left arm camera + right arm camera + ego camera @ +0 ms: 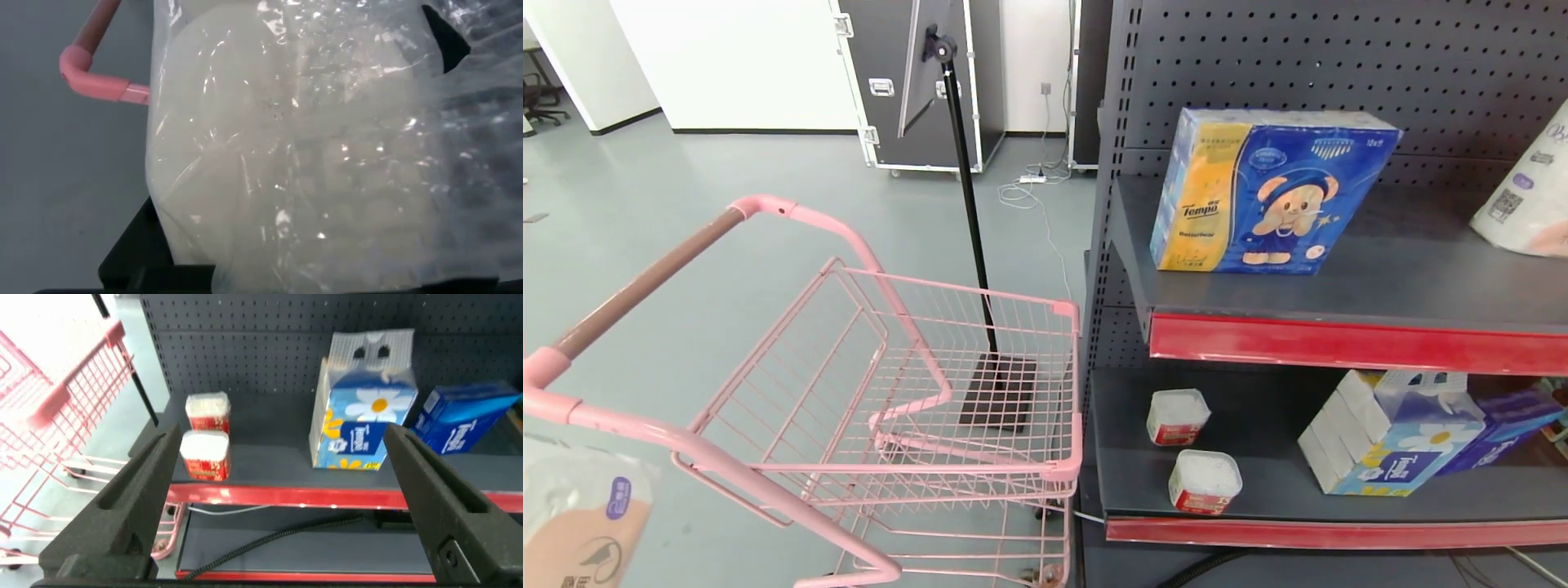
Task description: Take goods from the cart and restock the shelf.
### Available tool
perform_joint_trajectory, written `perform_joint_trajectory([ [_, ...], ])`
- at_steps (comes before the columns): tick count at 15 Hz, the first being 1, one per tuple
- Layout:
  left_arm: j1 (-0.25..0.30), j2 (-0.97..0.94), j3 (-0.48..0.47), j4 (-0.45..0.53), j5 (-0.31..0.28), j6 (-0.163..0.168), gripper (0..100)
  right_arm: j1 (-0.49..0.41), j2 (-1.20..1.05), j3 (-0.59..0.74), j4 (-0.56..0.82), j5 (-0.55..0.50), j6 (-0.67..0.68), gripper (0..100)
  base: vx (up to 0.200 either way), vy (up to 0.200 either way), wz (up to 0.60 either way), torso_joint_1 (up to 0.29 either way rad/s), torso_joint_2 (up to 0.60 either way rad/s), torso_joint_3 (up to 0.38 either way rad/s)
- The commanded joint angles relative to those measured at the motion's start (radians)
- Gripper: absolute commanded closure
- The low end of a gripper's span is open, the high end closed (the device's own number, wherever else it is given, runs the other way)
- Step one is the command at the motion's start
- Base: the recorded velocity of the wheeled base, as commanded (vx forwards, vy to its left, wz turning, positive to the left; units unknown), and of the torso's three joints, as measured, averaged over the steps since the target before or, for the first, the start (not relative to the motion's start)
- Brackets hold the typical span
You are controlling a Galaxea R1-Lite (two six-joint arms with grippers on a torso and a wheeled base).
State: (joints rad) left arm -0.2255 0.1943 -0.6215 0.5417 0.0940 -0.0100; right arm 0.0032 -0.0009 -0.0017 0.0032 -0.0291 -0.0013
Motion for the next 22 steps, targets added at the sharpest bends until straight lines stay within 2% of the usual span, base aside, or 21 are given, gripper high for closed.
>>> perform_joint_trajectory([
  [1,-0.018,-0.003,-0.001,0.001,0.001,-0.002,100,0.000,0.001,0.000,0.000,0.000,0.000,0,0.000,0.000,0.00,0.183,-0.55,-0.369],
  [6,-0.020,0.019,-0.006,-0.014,0.007,0.001,100,0.000,0.001,0.002,0.000,0.000,0.000,0,0.000,0.000,0.00,0.198,-0.57,-0.370],
  [8,-0.020,0.030,-0.007,-0.035,0.007,0.021,100,0.000,0.001,0.000,0.000,0.000,0.000,0,0.000,0.000,0.00,0.234,-0.60,-0.383],
  [12,-0.018,0.068,-0.007,-0.089,0.007,0.025,100,0.000,0.001,0.000,0.000,0.000,0.000,0,0.000,0.000,0.00,0.178,-0.44,-0.267],
  [14,-0.018,0.070,-0.007,-0.092,0.009,0.054,100,0.000,0.001,0.000,0.000,0.000,0.000,0,0.000,0.000,0.00,0.141,-0.36,-0.212],
  [17,-0.018,0.070,-0.007,-0.094,0.007,0.061,100,0.000,0.001,0.000,0.000,0.000,0.000,0,0.000,0.000,0.00,0.015,-0.03,-0.020],
  [22,-0.018,0.068,-0.007,-0.094,0.007,0.061,100,-0.002,0.001,0.000,0.000,0.000,0.000,0,0.000,-0.200,0.00,0.005,0.00,-0.001],
])
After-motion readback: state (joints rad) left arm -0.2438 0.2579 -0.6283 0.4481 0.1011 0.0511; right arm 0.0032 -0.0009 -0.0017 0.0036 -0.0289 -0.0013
